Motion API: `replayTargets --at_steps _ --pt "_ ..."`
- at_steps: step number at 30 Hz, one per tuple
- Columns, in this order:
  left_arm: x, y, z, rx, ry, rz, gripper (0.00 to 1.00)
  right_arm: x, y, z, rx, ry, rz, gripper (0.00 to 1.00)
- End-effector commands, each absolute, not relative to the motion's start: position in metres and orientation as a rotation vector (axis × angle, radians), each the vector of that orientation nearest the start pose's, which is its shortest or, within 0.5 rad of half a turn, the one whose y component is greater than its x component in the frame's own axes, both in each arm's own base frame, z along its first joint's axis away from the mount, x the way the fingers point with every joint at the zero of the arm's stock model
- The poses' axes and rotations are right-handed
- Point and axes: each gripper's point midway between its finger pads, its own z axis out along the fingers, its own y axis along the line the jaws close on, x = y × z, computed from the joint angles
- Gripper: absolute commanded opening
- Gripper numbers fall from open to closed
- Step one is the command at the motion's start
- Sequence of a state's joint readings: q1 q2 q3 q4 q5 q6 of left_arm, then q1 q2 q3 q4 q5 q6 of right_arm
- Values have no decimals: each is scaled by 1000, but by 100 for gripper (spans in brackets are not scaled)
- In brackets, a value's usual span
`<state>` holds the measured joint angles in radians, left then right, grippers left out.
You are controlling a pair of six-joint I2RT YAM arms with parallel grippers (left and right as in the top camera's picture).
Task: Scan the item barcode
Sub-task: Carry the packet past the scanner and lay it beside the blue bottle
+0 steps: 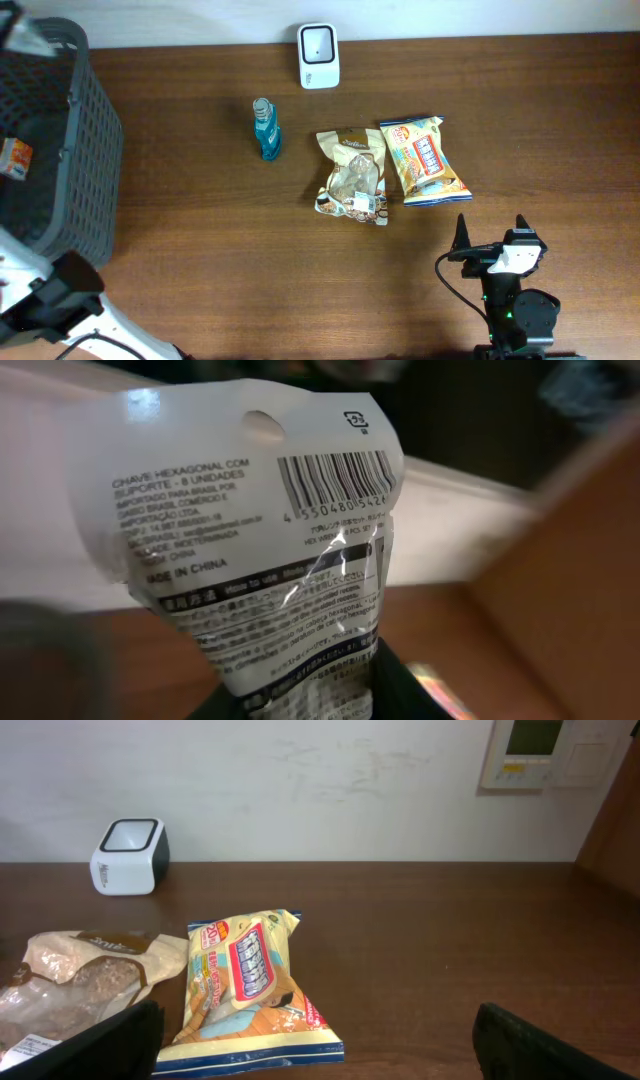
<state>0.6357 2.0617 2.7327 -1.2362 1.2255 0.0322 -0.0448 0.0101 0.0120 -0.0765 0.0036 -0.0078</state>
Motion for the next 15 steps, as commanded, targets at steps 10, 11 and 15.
replayTargets --at_steps 10,11,15 --pt "426 -83 439 334 2067 -1153 23 246 -12 155 33 1651 -48 98" --pt "426 -89 422 295 2163 -1086 21 246 -12 155 33 1651 -48 98" --pt "411 -101 367 225 2470 -797 21 246 -12 155 33 1651 -48 98"
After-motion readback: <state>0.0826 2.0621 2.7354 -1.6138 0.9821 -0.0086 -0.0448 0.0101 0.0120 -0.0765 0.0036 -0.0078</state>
